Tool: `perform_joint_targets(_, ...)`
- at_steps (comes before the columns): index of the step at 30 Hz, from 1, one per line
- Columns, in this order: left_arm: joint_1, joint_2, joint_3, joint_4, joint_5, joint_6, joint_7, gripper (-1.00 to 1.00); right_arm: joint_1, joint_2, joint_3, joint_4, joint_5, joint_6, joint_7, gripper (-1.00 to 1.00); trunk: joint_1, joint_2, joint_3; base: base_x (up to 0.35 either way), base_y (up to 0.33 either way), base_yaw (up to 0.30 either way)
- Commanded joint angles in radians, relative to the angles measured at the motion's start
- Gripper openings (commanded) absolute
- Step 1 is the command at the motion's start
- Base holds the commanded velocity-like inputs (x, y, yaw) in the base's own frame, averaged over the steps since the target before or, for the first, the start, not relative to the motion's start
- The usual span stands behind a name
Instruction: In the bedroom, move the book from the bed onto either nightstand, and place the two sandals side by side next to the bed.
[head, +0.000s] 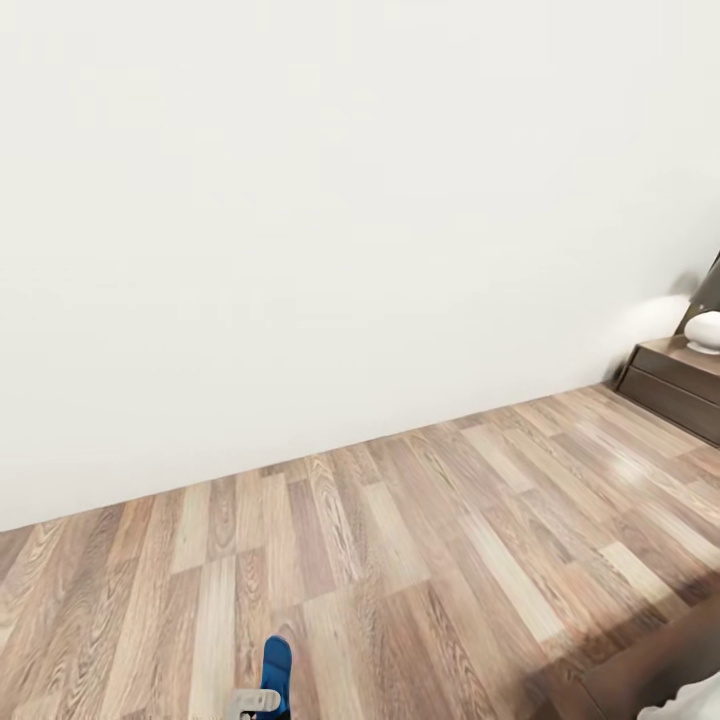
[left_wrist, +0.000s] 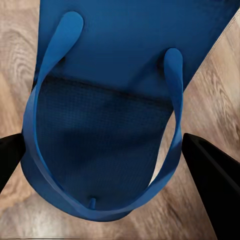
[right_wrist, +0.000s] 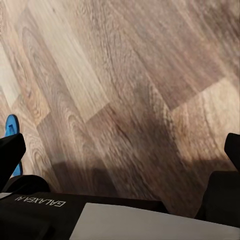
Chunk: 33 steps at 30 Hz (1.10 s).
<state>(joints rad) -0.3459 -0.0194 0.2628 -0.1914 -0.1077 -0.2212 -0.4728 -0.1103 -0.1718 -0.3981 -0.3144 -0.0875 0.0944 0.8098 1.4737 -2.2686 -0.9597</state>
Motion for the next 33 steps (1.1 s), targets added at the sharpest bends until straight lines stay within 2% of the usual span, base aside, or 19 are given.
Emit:
perform_joint_targets(1, -0.001, -0.001, 0.009, 0.001, -0.01, -0.004, -0.003, -1.0, 0.0, 0.0, -0.002, 0.0, -0.009, 0.01, 0.004, 1.0, 0.0, 0.0, -0.001, 0.008, 0.0, 0.23)
perform_joint_targets(7, -0.001, -0.001, 0.009, 0.0, -0.011, -0.004, -0.003, -1.0, 0.0, 0.0, -0.002, 0.0, -0.009, 0.01, 0.005, 1.0, 0.0, 0.0, -0.002, 0.019, -0.006, 0.092)
perform_joint_targets(17, -0.001, -0.001, 0.009, 0.0, -0.011, -0.004, -0.003, -1.0, 0.0, 0.0, -0.002, 0.0, -0.009, 0.01, 0.005, 1.0, 0.0, 0.0, -0.002, 0.207, -0.112, 0.005)
perform_joint_targets(26, -0.001, -0.001, 0.009, 0.0, -0.01, -0.004, -0.003, -1.0, 0.0, 0.0, -0.002, 0.0, -0.009, 0.01, 0.005, 1.0, 0.0, 0.0, -0.002, 0.056, -0.019, 0.0)
perform_joint_targets(33, -0.001, -0.001, 0.009, 0.001, -0.011, -0.004, -0.003, -1.0, 0.0, 0.0, -0.002, 0.0, -0.009, 0.01, 0.004, 1.0, 0.0, 0.0, -0.002, 0.206, 0.012, 0.0)
